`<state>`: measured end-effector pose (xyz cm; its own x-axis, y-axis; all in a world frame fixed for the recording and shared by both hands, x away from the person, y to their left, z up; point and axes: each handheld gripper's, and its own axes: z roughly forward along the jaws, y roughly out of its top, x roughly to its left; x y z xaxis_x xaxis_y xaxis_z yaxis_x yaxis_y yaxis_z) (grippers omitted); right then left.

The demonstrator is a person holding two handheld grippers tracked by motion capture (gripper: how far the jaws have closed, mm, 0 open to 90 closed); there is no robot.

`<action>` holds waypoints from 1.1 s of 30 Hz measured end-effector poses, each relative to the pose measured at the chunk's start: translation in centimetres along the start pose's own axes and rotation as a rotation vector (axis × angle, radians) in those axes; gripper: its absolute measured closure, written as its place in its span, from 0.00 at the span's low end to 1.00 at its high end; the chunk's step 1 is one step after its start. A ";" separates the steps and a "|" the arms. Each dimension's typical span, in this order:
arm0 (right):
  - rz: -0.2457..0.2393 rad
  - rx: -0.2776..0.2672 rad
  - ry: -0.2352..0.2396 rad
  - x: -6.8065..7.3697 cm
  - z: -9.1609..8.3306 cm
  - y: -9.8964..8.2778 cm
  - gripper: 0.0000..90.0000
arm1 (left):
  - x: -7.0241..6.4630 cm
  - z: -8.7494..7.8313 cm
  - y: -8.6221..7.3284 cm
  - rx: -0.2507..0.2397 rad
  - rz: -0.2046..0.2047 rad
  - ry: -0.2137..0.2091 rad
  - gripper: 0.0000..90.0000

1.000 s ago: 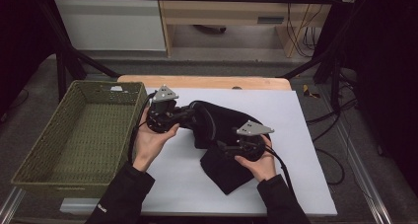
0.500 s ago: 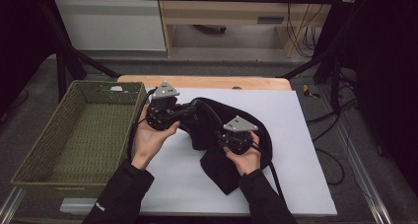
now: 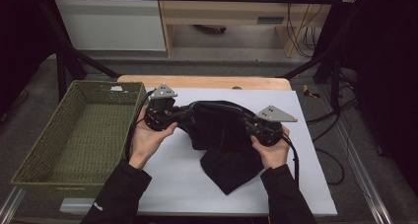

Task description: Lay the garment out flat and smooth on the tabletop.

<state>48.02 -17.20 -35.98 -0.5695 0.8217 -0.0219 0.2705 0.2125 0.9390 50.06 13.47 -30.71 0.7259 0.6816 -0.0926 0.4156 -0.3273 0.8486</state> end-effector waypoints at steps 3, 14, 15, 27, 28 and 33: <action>-0.016 0.011 0.038 0.1 -0.9 0.4 0.91 | 0.4 0.1 -0.8 0.019 -0.003 0.005 0.89; -0.097 0.170 0.257 5.4 0.5 -2.3 0.91 | 3.1 0.5 -6.6 0.183 -0.060 0.135 0.87; -0.101 0.187 0.279 5.9 0.8 -2.7 0.91 | 3.1 0.7 -7.2 0.202 -0.065 0.147 0.85; -0.110 0.292 0.354 8.8 3.6 -6.8 0.73 | 2.1 0.1 -9.6 0.109 -0.126 0.131 0.34; -0.105 0.276 0.355 8.6 3.5 -6.9 0.68 | 1.9 0.2 -9.8 0.106 -0.122 0.121 0.33; -0.065 0.211 0.311 7.1 1.4 -6.3 0.44 | 0.7 2.0 -11.4 0.145 -0.085 0.058 0.29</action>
<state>43.38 -12.00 -42.57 -0.7906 0.6097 0.0566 0.3614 0.3901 0.8469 46.96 16.35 -41.52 0.6535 0.7461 -0.1274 0.5522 -0.3549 0.7544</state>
